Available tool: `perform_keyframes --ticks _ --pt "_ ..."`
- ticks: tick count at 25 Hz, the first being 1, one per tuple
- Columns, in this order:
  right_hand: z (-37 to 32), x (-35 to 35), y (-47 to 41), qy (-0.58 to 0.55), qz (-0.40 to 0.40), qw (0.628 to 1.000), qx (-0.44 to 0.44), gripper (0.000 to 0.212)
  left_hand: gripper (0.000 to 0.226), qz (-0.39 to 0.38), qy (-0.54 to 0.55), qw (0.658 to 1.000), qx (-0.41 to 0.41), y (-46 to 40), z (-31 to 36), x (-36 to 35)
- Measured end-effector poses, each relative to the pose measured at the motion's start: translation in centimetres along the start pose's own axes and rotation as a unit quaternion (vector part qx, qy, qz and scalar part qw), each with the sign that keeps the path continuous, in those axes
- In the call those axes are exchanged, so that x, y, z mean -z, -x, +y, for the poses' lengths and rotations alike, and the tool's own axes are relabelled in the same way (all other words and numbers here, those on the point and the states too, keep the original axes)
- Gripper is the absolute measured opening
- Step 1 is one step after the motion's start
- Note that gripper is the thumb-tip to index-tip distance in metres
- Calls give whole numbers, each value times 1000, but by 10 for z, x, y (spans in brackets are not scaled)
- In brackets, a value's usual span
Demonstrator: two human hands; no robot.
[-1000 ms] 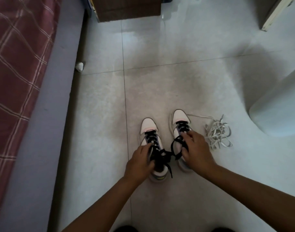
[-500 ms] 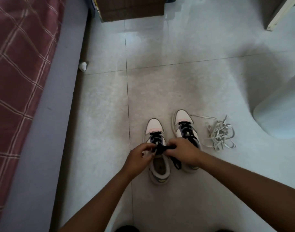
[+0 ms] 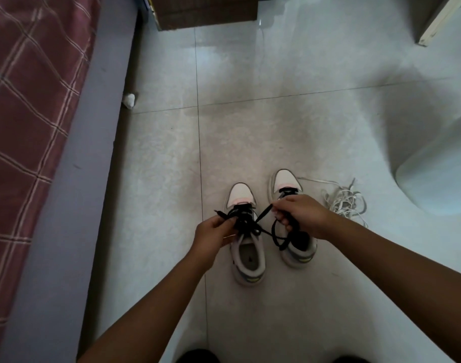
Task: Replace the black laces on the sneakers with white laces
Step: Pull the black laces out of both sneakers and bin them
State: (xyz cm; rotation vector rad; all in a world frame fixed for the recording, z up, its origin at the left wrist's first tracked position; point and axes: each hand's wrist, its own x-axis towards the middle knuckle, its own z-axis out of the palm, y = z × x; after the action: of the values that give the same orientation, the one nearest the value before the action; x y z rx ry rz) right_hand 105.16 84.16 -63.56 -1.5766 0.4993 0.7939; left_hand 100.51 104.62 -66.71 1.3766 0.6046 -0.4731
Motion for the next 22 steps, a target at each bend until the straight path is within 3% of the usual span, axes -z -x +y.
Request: perform_keyframes --ticks 3,4,6,8,12,15,18,20,22 --pt "6 6 -1 73 46 996 28 15 13 8 49 998 39 0 -1 4" --pt "9 7 -2 174 86 979 65 12 10 6 60 997 42 0 0 4" --pt "11 2 -3 370 141 899 187 24 5 -9 77 996 35 -1 3 4" --pt "11 -12 -1 402 81 871 272 33 6 -29 80 996 18 -2 5 4" --pt "9 -34 -3 340 -78 912 215 43 10 -20 15 1000 -6 -3 7 1" --pt "9 -41 -10 289 -63 934 200 17 13 16 5 1000 -24 -4 12 -1" --pt "9 -44 -12 89 -12 988 125 4 12 28 17 999 -21 -4 16 3" --pt "11 -39 -13 135 -23 983 125 6 11 29 44 999 4 0 16 6" --pt "14 -37 -12 254 -95 948 166 29 13 19 53 998 5 2 14 8"
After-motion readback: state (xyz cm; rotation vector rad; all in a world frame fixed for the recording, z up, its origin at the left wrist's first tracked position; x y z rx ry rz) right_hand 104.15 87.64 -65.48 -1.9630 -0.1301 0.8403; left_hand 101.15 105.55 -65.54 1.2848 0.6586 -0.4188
